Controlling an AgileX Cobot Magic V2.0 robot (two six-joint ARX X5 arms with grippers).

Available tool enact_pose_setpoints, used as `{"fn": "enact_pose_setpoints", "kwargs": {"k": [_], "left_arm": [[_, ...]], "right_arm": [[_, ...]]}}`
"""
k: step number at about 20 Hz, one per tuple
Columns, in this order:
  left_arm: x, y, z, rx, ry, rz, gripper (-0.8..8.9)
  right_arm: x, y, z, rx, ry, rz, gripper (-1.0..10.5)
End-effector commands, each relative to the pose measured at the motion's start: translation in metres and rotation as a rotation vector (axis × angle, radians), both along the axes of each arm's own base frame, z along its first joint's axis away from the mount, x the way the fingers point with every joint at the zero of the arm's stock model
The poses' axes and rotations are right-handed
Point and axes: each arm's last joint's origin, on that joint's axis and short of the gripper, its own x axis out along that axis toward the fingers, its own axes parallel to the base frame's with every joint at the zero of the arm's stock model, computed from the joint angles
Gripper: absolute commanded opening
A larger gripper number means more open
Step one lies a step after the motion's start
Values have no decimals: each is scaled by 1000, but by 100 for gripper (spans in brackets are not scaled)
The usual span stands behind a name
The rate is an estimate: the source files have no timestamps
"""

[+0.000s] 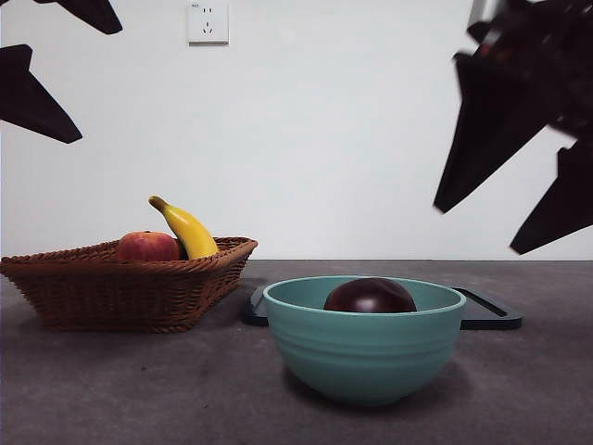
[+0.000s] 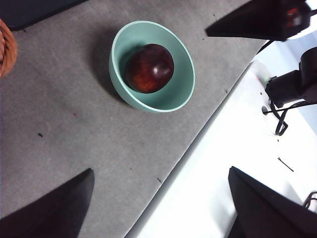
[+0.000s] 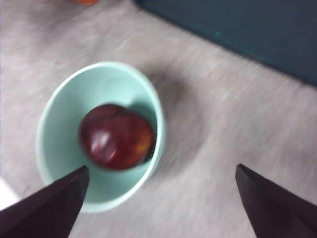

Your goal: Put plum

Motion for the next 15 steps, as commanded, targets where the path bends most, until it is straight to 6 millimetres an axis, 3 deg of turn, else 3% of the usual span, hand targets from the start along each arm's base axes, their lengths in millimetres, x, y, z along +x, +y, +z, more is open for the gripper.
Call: {"fn": "enact_pose_setpoints", "kwargs": {"k": [1,11,15], "left_arm": [[1,-1,1,-5,-16,-16,431],[2,-2,1,-7,-22,-16,431],[3,-2,2,-14,-39,-16,431]], "right_arm": [[8,10,-8,-14,-5,0,333],[27,31,-41,-69,34,21,283],[30,36,-51,-81,55,36,176]]}}
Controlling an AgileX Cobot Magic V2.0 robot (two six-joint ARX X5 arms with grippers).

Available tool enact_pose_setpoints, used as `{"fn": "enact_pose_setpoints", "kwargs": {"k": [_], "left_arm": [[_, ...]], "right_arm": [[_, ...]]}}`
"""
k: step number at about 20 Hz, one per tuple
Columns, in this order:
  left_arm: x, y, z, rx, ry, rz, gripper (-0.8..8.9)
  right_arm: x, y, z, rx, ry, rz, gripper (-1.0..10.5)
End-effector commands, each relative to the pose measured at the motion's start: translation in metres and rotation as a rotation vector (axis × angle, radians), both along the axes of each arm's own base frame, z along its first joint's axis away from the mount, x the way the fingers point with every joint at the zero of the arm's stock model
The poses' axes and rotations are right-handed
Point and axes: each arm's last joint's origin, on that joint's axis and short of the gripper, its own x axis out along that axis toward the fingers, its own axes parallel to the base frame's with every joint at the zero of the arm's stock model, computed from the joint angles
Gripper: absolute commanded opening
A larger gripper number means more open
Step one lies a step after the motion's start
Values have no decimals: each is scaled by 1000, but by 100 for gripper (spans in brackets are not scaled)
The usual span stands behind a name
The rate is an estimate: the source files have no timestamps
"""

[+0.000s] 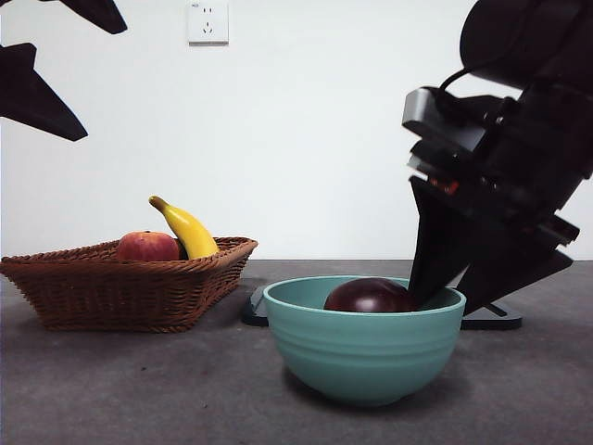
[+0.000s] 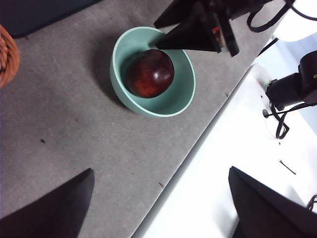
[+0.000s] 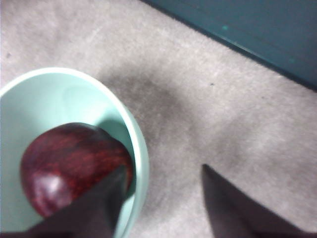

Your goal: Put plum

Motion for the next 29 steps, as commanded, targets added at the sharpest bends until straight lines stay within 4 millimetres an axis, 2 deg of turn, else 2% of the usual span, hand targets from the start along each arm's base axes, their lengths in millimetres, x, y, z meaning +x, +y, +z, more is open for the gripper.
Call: {"fn": "enact_pose_setpoints", "kwargs": {"k": [1,5,9,17,20,23,26,29], "left_arm": [[2,-2,1,-7,-20,-16,431],[2,-2,1,-7,-20,-16,431],[2,-2,1,-7,-20,-16,432],[2,-2,2,-8,-23,-16,432],[2,-2,2,-8,-24,-16,432],[2,-2,2,-8,-24,-16,432],[2,-2,2,-8,-24,-16,432],[2,-2,2,-8,-24,-16,432]], "right_arm": [[1,6,-6,-7,16,9,147],[2,7,-5,6,6,14,13],[4,9,0,50,15,21,12],[27,14,48,57,-97,-55,12],[43,8,66,82,-148,-99,12],[67,1,74,72,-158,-142,12],[100,-1,71,49,-148,-168,12],[132,-1,54,27,-118,-191,12]]}}
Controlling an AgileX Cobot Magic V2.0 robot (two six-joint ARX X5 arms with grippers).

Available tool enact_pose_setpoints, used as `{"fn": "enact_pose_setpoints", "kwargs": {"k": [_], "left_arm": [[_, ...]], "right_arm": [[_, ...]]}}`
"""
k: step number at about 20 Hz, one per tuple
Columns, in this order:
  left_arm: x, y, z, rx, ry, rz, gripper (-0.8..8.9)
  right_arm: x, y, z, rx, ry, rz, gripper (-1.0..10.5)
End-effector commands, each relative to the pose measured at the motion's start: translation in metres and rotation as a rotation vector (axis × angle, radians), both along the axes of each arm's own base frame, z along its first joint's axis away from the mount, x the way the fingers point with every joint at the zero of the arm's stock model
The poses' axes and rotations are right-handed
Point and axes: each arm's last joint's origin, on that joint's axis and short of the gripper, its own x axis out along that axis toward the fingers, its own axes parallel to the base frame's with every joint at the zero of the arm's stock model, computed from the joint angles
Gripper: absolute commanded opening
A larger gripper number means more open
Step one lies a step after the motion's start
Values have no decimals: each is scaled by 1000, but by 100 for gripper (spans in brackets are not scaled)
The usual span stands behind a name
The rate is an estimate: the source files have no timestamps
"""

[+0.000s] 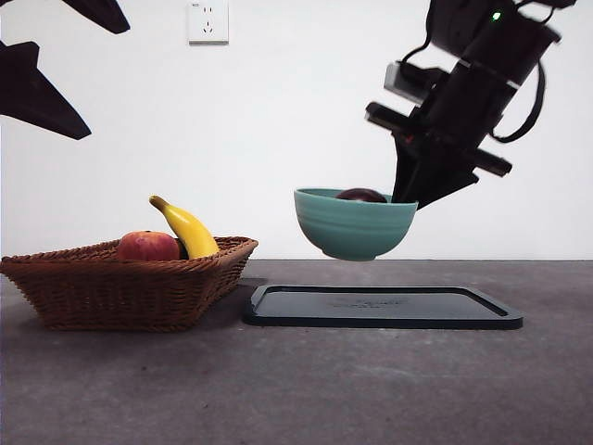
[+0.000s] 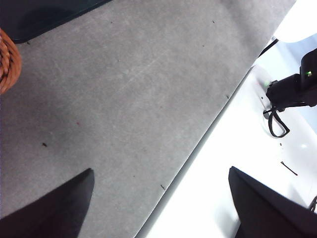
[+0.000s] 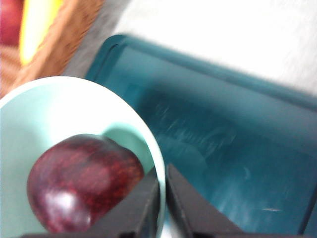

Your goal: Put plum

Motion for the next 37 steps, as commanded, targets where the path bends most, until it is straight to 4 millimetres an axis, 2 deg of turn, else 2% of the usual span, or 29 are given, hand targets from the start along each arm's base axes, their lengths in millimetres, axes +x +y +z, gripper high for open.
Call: {"fn": "enact_pose_setpoints", "kwargs": {"k": [1,3,6,15,16,18,20,22,24,26,30,33,37], "left_arm": [[1,-1,1,-5,-12,-12,432],[1,-1,1,-5,-12,-12,432],[1,-1,1,-5,-11,-12,432],[1,-1,1,-2,-3,-12,432],[1,-1,1,-2,-2,-12,432],[1,-1,1,-2,-3,-12,432],[1,-1,1,-2,-4,-12,432],[1,-1,1,-3,-6,-12,432],[1,-1,1,-3,-7,-12,432],[1,-1,1,-4,-10,-12,432],[1,-1,1,-4,-9,-12,432],[1,-1,1,-4,-9,-12,432],[1,-1,1,-4,-9,-12,432]], "right_arm": [[20,3,-13,-12,14,-1,12],[31,3,-26,-20,36,-9,12],[37,2,-40,-29,55,-14,12],[38,1,-48,-60,87,-27,14],[38,1,-48,-59,86,-27,31],[38,1,-48,-54,91,-37,204],[37,1,-45,-45,91,-49,208],[35,-1,-32,-33,61,-53,208],[28,-5,-6,-13,4,-57,208],[12,-11,27,9,-55,-54,208],[-42,-28,90,-2,-143,-10,208],[-83,-41,118,-21,-153,15,208],[-128,-54,141,-17,-169,20,208]]}}
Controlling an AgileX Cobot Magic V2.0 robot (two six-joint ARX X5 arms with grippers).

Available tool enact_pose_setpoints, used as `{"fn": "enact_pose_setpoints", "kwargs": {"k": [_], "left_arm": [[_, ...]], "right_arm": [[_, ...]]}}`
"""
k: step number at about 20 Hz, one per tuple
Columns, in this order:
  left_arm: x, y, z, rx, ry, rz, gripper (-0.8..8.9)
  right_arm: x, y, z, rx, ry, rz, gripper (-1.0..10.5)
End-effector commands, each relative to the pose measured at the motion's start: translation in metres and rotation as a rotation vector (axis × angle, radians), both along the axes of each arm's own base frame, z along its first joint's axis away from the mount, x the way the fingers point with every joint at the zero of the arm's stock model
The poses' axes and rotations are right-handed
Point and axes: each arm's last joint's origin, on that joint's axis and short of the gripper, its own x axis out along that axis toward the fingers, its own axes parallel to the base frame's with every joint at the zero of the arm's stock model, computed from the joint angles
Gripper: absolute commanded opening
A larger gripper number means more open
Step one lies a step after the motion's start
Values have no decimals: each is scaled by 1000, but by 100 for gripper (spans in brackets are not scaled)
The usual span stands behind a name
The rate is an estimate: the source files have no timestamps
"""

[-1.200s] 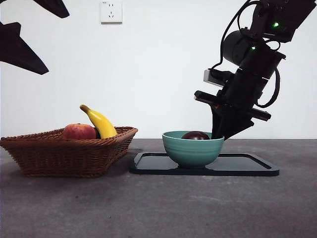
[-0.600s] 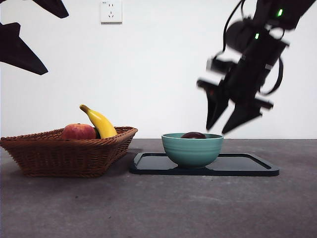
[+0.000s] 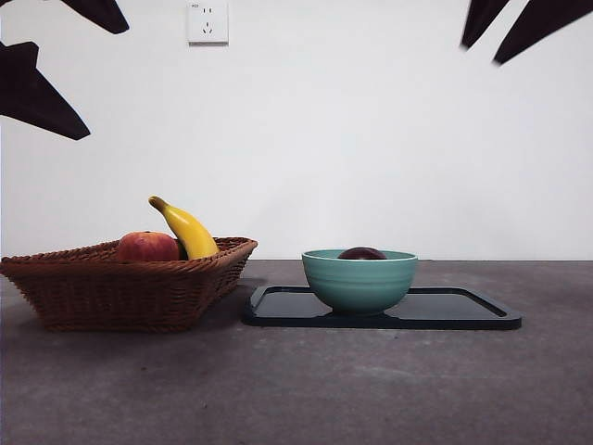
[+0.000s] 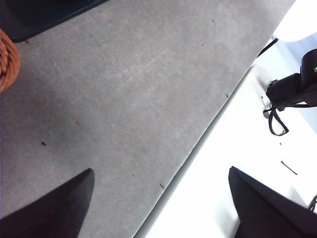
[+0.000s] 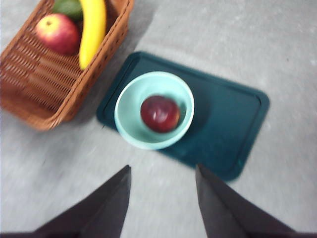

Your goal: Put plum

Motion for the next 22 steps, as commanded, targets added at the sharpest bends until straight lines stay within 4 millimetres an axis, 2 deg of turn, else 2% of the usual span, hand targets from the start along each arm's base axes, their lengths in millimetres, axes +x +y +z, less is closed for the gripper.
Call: {"fn": "enact_pose_setpoints", "kwargs": {"k": [1,5,8,18,20,22], "left_arm": [[1,-1,1,-5,-11,-12,432],[1,-1,1,-5,-11,-12,432],[1,-1,1,-5,-11,-12,432],[1,-1,1,-5,-11,-12,432],[1,-1,1,-5,-10,-12,432],[1,-1,1,-5,-11,-12,432]], "right_arm": [[-22,-4,18,13,-61,21,208],[-64,-14,36,37,-132,41,208],[-87,-19,33,46,-154,65,208],[-128,-27,-58,168,-77,196,208],[-132,-28,-69,179,-58,213,208],[-134,-28,-70,195,-55,230,208]]}}
